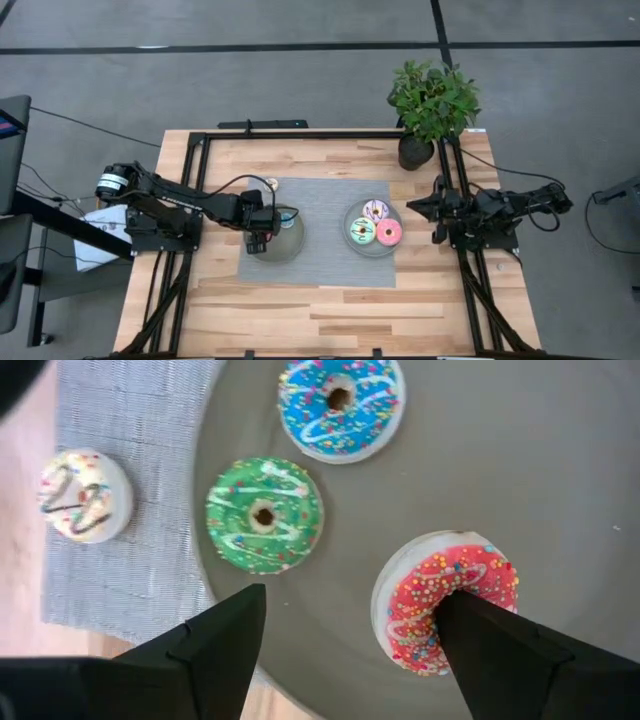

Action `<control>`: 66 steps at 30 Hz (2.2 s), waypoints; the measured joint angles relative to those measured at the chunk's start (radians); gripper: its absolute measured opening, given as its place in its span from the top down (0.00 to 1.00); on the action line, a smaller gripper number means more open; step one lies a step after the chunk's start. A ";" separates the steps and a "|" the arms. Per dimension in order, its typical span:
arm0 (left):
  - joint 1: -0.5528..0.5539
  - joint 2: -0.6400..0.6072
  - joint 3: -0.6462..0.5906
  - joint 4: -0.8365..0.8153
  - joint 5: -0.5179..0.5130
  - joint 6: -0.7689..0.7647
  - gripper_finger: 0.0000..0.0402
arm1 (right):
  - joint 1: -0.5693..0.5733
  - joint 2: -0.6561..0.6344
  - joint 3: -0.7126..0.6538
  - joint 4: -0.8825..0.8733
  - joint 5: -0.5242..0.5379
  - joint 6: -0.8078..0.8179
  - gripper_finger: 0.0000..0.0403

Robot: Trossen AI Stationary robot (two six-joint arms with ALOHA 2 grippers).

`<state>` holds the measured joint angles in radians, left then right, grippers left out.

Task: Pick & Place donuts
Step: Put the small pink donut into the green plate

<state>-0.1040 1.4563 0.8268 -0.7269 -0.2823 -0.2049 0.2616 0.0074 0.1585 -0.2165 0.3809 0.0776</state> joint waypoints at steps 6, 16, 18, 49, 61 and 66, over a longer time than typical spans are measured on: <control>-0.001 0.000 0.000 0.006 -0.040 -0.005 0.30 | 0.031 0.083 0.000 0.065 -0.042 0.009 1.00; -0.001 0.000 0.000 0.008 -0.037 -0.005 0.30 | 0.075 0.421 0.007 0.345 -0.039 -0.006 1.00; -0.001 0.000 0.000 0.011 -0.037 -0.005 0.30 | 0.085 0.503 0.028 0.394 -0.039 -0.006 1.00; -0.051 -0.157 -0.091 0.087 -0.094 -0.045 0.30 | 0.037 1.765 0.862 0.509 -0.040 -0.007 1.00; -0.077 -0.157 -0.091 0.087 -0.152 -0.071 0.30 | -0.027 1.976 1.096 0.473 -0.041 0.078 1.00; -0.077 -0.157 -0.091 0.089 -0.154 -0.070 0.30 | -0.054 2.014 1.112 0.452 -0.042 0.118 1.00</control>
<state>-0.1807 1.2995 0.7361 -0.6384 -0.4366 -0.2752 0.2076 2.0212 1.2705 0.2360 0.3393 0.1960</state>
